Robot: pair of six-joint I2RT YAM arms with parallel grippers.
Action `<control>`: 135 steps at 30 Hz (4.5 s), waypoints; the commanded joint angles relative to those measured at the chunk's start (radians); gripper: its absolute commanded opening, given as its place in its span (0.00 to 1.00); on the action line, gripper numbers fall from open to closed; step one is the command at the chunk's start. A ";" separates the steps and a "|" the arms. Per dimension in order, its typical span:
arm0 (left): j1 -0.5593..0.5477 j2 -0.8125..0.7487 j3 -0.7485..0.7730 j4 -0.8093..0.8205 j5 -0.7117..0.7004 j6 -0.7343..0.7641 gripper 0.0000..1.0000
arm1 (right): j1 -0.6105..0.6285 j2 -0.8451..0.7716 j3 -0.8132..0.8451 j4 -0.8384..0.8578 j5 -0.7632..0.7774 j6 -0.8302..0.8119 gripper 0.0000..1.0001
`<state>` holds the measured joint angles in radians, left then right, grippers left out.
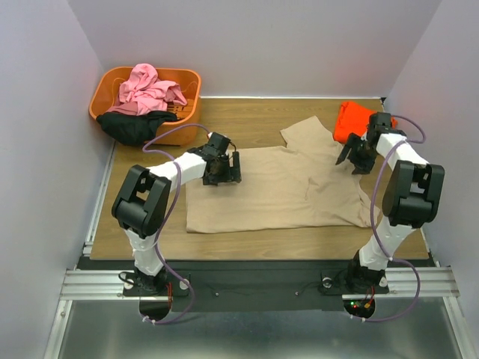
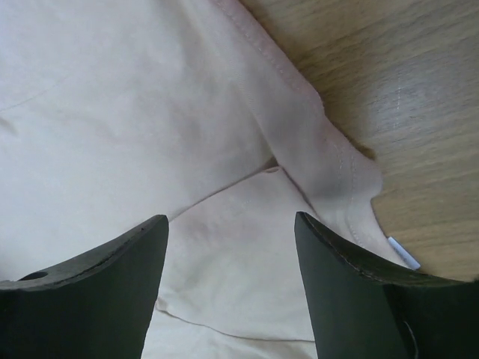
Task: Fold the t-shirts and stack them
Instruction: Fold the tshirt
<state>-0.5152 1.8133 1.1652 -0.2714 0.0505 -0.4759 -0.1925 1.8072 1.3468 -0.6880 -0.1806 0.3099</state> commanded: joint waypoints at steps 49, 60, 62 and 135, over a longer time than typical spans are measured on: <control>0.003 -0.460 -0.258 -0.050 -0.095 -0.060 0.98 | 0.002 -0.180 -0.290 -0.205 0.083 0.057 0.75; 0.270 -0.361 -0.102 -0.111 -0.199 0.046 0.98 | 0.002 -0.027 0.156 -0.232 0.020 -0.031 0.75; 0.285 -0.316 -0.096 -0.085 -0.212 0.049 0.98 | 0.002 0.029 0.227 -0.226 -0.016 -0.023 0.75; 0.320 -0.174 -0.032 -0.077 -0.293 -0.004 0.71 | 0.214 0.588 0.804 -0.116 -0.028 -0.111 0.01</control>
<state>-0.2001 1.6863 1.1362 -0.3553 -0.2039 -0.4564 0.0013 2.4619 2.1838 -0.8089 -0.1688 0.1879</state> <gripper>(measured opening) 0.702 0.013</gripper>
